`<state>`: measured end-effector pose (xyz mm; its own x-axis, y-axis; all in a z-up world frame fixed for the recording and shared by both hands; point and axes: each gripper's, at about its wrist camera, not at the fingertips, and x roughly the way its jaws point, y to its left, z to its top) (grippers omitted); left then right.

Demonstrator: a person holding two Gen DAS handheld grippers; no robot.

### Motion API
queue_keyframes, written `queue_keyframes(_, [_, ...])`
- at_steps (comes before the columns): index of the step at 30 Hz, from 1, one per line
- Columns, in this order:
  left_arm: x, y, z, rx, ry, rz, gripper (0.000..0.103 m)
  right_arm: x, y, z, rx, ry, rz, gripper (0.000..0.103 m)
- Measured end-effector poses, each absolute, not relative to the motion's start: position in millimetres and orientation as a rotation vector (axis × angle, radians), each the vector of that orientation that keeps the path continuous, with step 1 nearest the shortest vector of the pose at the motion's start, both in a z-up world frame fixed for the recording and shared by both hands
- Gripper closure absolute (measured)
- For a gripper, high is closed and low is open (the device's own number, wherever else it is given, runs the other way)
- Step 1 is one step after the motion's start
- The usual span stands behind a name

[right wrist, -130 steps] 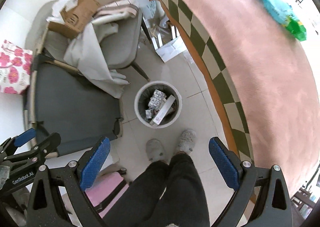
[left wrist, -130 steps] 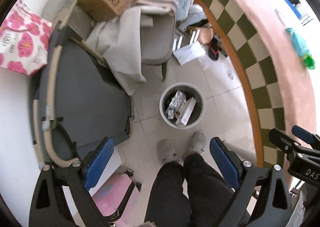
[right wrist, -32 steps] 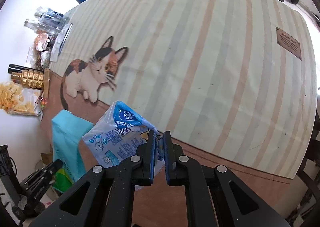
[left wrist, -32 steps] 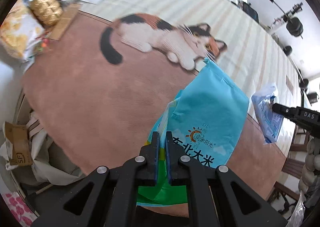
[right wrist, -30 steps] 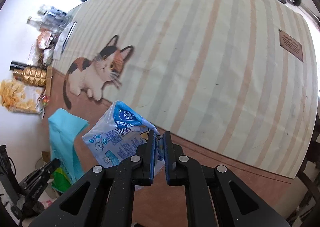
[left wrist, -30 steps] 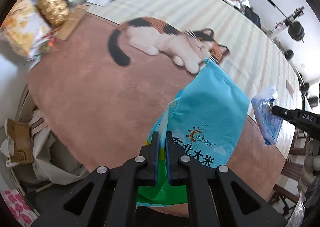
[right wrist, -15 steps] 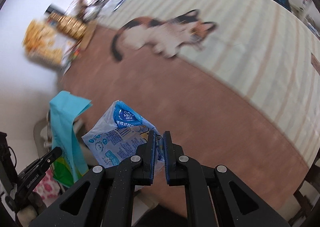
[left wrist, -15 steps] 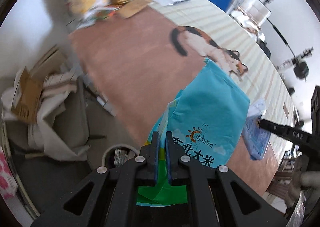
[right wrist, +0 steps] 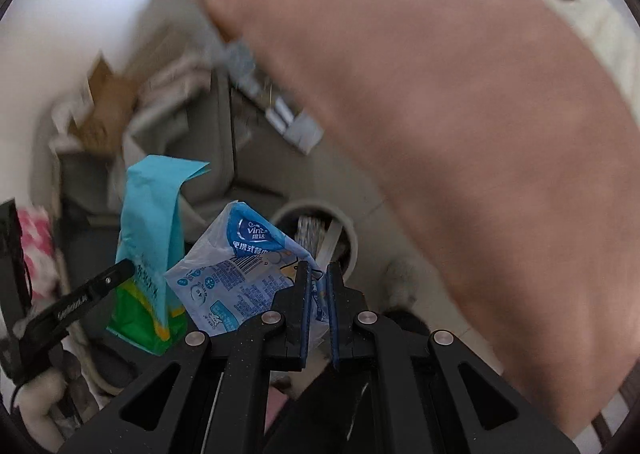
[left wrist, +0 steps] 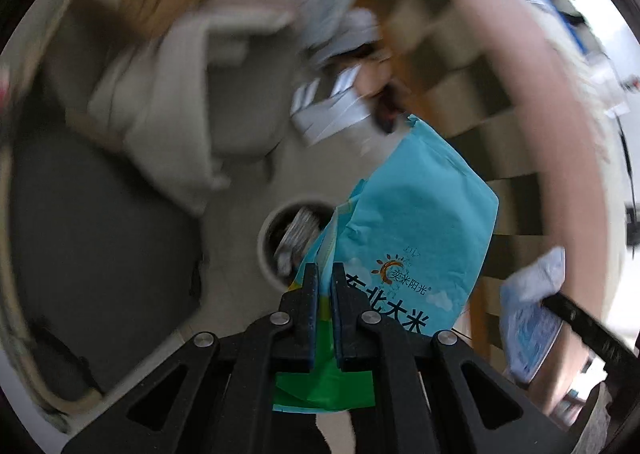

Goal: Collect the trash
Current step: 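Carry the rice bag and plastic bag down to the wastebasket, then open both tools to drop the bags into the wastebasket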

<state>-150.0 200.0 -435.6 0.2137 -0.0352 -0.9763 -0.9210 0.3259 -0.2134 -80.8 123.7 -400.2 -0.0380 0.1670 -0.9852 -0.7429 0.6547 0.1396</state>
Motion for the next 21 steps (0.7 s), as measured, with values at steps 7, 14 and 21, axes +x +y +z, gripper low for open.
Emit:
queue_keyframes(7, [-177.4,212.1,-599.6,-1.261,1.247,0.875,0.099,-109.7,164.5,-552.9,-0.704,1.445,0.741,0.095])
queue_keyframes(14, [-164.3,221.4,-725.5,-1.294,1.313,0.856,0.093,-80.7,187.3,-697.0,-0.774,1.522,0.681,0.095])
queue_keyframes(21, [-169.0,223.3,-769.0,-1.286,1.309,0.880,0.016,-75.8,193.0,-776.1,-0.805,1.640,0.721,0.089])
